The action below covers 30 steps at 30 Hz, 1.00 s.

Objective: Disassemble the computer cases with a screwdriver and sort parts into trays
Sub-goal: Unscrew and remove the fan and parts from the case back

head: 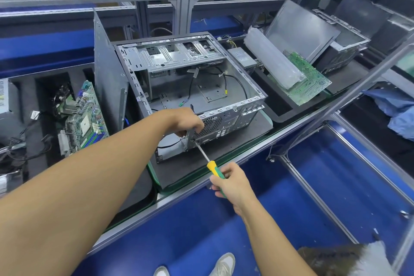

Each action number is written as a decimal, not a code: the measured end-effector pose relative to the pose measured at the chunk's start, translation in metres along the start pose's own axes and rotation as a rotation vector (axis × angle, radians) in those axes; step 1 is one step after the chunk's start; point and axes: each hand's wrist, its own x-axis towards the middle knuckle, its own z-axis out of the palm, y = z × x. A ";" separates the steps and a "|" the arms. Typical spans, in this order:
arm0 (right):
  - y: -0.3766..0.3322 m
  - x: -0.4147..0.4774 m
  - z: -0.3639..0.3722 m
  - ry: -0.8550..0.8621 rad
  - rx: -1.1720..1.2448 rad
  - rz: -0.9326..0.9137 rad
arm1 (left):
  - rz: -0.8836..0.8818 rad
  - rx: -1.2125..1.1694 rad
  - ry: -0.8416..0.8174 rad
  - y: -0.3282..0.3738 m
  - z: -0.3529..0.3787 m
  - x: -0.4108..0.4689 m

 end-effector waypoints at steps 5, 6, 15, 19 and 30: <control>-0.005 0.002 -0.002 -0.152 0.011 0.096 | 0.002 0.021 0.019 0.000 0.000 -0.001; -0.006 0.002 -0.003 -0.186 0.036 0.148 | 0.005 0.049 0.011 0.001 0.000 -0.002; -0.003 0.006 -0.004 -0.164 -0.209 -0.046 | -0.005 0.040 0.017 0.002 0.000 -0.005; -0.007 0.009 0.000 -0.144 -0.181 -0.052 | -0.007 0.018 0.019 0.001 0.000 -0.004; -0.013 0.012 -0.003 -0.261 -0.216 0.021 | -0.027 0.039 0.004 0.003 -0.001 -0.007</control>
